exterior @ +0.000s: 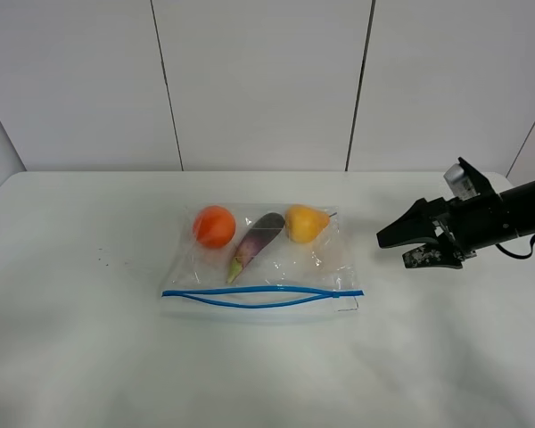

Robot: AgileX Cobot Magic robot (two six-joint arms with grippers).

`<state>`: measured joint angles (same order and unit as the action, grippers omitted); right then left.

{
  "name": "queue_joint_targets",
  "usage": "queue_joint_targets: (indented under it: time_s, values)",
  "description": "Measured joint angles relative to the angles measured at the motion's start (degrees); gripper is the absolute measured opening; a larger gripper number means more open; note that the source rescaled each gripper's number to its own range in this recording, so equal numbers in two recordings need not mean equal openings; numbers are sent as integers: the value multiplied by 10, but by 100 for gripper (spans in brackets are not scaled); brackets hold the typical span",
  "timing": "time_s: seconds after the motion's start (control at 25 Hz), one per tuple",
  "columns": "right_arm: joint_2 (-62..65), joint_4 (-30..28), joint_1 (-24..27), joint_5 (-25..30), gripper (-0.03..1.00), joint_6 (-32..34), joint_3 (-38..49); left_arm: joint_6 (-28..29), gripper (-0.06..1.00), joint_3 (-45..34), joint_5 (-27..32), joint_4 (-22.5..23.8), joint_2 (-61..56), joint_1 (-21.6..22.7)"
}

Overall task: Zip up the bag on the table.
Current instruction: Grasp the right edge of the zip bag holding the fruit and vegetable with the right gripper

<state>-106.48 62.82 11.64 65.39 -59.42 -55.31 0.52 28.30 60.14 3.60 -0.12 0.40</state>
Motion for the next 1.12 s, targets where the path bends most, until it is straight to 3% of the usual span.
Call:
queue_joint_targets:
  time_s: [0.56,1.12]
  values:
    - [-140,60,-14,16,100,-87,-28,0,100,0,0,0,0,0]
    - [-166,105,-30,12,100,-106,-28,0,100,0,0,0,0,0]
